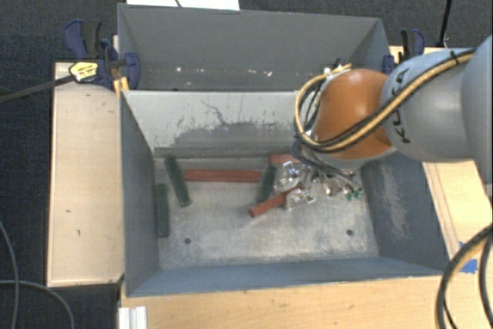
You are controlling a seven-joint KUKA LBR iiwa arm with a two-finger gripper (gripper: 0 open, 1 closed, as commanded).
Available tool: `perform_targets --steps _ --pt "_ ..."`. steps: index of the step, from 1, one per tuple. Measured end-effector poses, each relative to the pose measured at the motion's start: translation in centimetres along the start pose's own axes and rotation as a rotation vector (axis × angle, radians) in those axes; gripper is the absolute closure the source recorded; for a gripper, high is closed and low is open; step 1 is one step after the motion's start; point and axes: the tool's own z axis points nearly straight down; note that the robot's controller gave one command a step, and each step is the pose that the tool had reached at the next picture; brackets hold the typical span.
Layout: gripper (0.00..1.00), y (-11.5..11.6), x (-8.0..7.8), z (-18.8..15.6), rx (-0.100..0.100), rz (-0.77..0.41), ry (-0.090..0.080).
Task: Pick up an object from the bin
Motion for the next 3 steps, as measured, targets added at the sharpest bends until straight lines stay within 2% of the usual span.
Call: perform_targets --steps 1,2,3 --pt "1.00 0.0 0.0 0.0 0.000 -0.001 0.000" --pt "1.00 -1.3 -2.7 -12.3 -0.004 -0.062 0.014" --pt "1.00 -1.3 -2.6 -12.3 -0.005 -0.062 0.014"
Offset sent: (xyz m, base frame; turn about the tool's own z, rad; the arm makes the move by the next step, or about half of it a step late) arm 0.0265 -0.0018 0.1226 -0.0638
